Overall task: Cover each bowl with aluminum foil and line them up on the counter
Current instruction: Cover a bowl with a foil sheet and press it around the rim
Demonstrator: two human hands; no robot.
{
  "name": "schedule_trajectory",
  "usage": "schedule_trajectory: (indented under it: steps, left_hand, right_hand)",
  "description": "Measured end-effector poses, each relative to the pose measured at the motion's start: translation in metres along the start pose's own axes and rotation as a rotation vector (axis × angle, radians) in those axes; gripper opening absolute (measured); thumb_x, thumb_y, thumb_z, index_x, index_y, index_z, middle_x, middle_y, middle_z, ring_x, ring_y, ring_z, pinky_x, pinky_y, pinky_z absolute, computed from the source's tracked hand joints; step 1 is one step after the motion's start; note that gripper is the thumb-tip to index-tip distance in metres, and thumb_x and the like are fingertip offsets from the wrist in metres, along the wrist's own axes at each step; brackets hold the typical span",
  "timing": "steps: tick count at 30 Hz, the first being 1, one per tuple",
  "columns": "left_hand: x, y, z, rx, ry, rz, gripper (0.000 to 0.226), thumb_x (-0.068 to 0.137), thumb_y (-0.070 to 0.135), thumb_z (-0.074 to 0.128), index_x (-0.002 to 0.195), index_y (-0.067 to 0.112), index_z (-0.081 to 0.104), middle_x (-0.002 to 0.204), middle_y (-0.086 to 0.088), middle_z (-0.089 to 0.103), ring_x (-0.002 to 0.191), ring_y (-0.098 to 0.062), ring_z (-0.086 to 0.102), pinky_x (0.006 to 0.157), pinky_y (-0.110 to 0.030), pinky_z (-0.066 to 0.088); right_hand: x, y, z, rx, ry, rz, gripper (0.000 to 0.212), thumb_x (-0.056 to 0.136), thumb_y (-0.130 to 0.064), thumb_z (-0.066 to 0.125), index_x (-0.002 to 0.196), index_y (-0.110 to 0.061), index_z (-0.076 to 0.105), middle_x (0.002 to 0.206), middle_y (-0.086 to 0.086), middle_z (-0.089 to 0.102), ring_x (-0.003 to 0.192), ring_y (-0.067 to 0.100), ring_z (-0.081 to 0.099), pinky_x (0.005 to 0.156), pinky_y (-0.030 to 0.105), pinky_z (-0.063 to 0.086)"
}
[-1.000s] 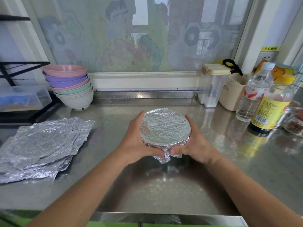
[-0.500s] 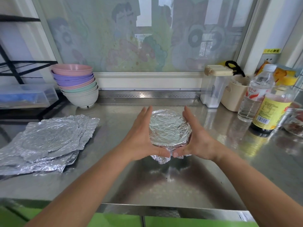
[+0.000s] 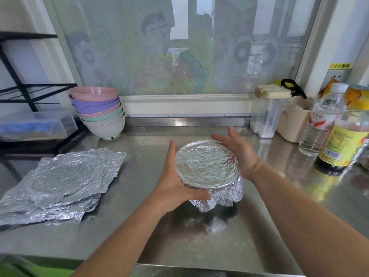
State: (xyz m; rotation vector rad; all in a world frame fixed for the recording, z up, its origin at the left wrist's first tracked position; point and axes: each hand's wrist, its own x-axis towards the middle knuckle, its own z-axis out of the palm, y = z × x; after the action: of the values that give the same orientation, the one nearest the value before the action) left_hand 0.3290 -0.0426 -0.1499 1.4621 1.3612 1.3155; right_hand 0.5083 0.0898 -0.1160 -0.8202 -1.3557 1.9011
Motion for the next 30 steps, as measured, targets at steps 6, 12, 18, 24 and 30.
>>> schedule_trajectory:
  steps: [6,12,18,24,30]
  left_hand:
    - [0.003,-0.006,0.000,0.013,0.043,-0.024,0.154,0.024,0.040,0.100,0.133,0.073,-0.004,0.146,0.016,0.038,0.133,-0.002,0.041,0.109,-0.043,0.040]
    - [-0.001,-0.005,0.002,0.007,0.034,-0.056,0.156,0.042,0.005,0.097,0.150,0.044,-0.009,0.133,0.030,0.039,0.113,0.024,0.045,0.091,-0.007,0.042]
    - [-0.002,-0.009,-0.007,0.019,-0.004,-0.073,0.159,0.035,0.033,0.099,0.149,0.046,-0.011,0.143,0.021,0.037,0.125,0.015,0.041,0.102,-0.016,0.036]
    - [0.037,0.023,-0.022,-0.233,0.268,-0.084,0.085,0.083,0.075,0.041,0.146,0.018,0.037,0.148,0.003,0.041,0.138,-0.013,0.036,0.105,-0.020,0.032]
    - [0.039,0.024,0.004,-0.449,0.259,-0.303,0.057,0.082,0.066,0.048,0.117,0.024,0.062,0.111,-0.003,0.070,0.098,-0.023,0.069,0.091,-0.044,0.052]
  right_hand:
    - [-0.001,0.009,0.003,0.211,0.060,0.015,0.086,0.084,-0.072,0.039,0.129,-0.001,0.055,0.125,0.023,0.063,0.116,0.041,0.060,0.101,0.053,0.044]
    - [-0.009,0.012,0.006,0.155,0.130,0.011,0.077,0.090,-0.069,0.034,0.115,-0.003,0.063,0.111,0.020,0.070,0.098,0.034,0.069,0.087,0.045,0.051]
    - [-0.024,0.010,-0.003,-0.098,0.403,-0.161,0.072,0.097,-0.066,0.017,0.134,-0.015,0.052,0.123,0.004,0.065,0.113,0.018,0.061,0.099,0.034,0.043]
    - [-0.062,0.022,0.016,-0.018,0.489,-0.401,0.087,0.084,-0.078,0.034,0.151,-0.022,0.033,0.144,-0.007,0.048,0.133,0.008,0.043,0.113,0.029,0.027]
    - [-0.041,0.048,0.034,0.113,0.517,-0.342,0.040,0.083,-0.075,0.048,0.102,-0.044,0.066,0.114,-0.018,0.063,0.117,0.010,0.056,0.108,0.043,0.038]
